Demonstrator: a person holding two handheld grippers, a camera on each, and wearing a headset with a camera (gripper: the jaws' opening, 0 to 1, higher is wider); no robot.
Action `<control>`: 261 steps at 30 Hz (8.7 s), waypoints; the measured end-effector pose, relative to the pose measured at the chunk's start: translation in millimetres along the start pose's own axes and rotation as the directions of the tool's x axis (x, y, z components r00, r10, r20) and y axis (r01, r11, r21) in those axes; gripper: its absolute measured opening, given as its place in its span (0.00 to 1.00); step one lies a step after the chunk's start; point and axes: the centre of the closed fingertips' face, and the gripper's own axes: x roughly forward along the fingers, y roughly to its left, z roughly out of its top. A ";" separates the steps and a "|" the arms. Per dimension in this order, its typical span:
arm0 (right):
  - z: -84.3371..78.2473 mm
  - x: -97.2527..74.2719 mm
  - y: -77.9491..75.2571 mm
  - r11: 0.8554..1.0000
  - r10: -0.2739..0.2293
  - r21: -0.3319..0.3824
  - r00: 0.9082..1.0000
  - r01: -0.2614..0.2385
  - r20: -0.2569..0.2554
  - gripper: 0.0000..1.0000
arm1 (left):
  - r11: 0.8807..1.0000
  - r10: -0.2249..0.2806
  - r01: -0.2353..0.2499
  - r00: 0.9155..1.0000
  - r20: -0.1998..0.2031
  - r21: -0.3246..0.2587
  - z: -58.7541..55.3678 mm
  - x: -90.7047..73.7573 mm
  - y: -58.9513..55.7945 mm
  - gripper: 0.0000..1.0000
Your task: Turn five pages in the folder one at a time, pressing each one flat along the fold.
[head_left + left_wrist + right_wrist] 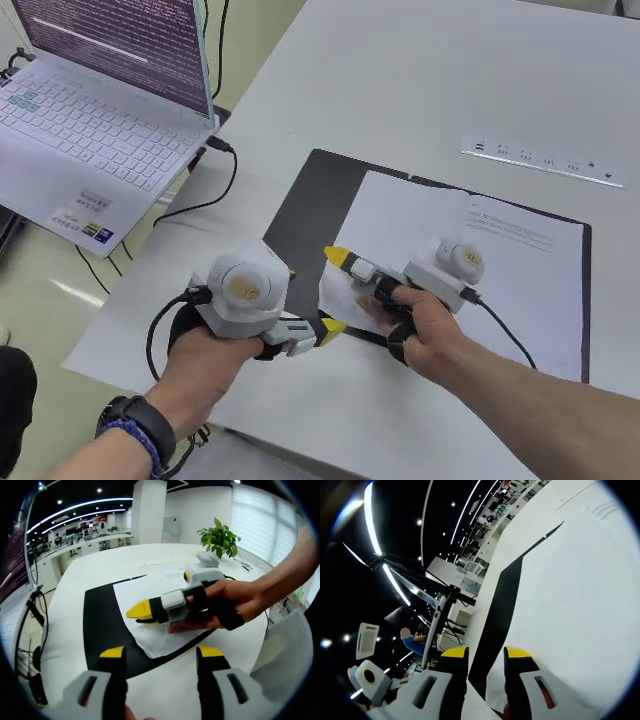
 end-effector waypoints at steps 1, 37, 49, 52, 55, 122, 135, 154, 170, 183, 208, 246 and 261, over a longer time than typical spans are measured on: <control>4.3 -4.0 1.7 1.000 0.001 -0.009 1.000 -0.001 0.007 0.27 | 1.000 -0.004 0.004 1.000 -0.001 -0.007 0.2 1.5 0.3 0.52; 65.4 -127.7 -51.9 0.990 -0.099 -0.083 0.985 0.112 0.141 0.20 | 0.998 0.005 -0.012 0.992 -0.124 -0.055 -35.7 61.4 16.3 0.02; 69.9 -135.2 -63.9 0.985 -0.105 -0.125 0.987 0.121 0.124 0.14 | 0.999 0.009 -0.014 0.994 -0.105 -0.048 -33.9 59.2 16.0 0.00; 73.4 -131.2 -67.6 0.985 -0.099 -0.126 0.988 0.114 0.123 0.09 | 0.999 0.011 -0.015 0.995 -0.103 -0.036 -33.3 57.4 13.8 0.00; 75.7 -128.1 -68.7 0.985 -0.099 -0.130 0.988 0.114 0.117 0.07 | 0.999 0.015 -0.018 0.996 -0.093 -0.031 -32.9 55.6 11.9 0.00; 189.1 -63.8 -122.8 0.969 -0.247 0.084 0.904 0.233 0.347 0.00 | 0.996 0.013 -0.021 0.996 -0.091 -0.081 -34.5 61.2 19.9 0.00; 208.2 -52.1 -148.7 0.964 -0.265 0.122 0.890 0.237 0.372 0.00 | 0.997 0.008 -0.015 0.995 -0.096 -0.072 -34.7 60.8 20.1 0.00; 169.5 -65.7 -131.5 0.982 -0.186 0.034 0.940 0.184 0.287 0.00 | 0.999 0.001 -0.006 0.995 -0.103 -0.054 -34.8 60.7 19.9 0.00; 130.8 -81.2 -111.7 0.993 -0.101 -0.029 0.963 0.111 0.249 0.00 | 0.998 -0.001 -0.005 0.994 -0.109 -0.057 -34.9 61.1 19.8 0.00; 74.1 -110.7 -61.9 0.995 -0.064 -0.055 0.975 0.077 0.215 0.00 | 0.999 0.007 -0.013 0.994 -0.107 -0.053 -34.8 60.8 19.2 0.00; 2.7 -137.8 -57.5 0.984 -0.032 -0.172 0.999 0.038 0.034 0.00 | 0.999 0.011 -0.016 0.994 -0.107 -0.048 -34.4 60.9 18.6 0.00; -10.3 -161.7 -55.7 0.998 -0.052 -0.043 0.995 0.056 0.089 0.09 | 0.999 0.003 -0.010 0.985 -0.173 -0.041 -33.6 60.4 3.7 0.14; 5.8 -189.0 -51.2 0.990 -0.100 -0.087 0.986 0.112 0.131 0.28 | 0.999 -0.002 -0.006 0.987 -0.163 -0.046 -19.5 48.6 -22.0 0.38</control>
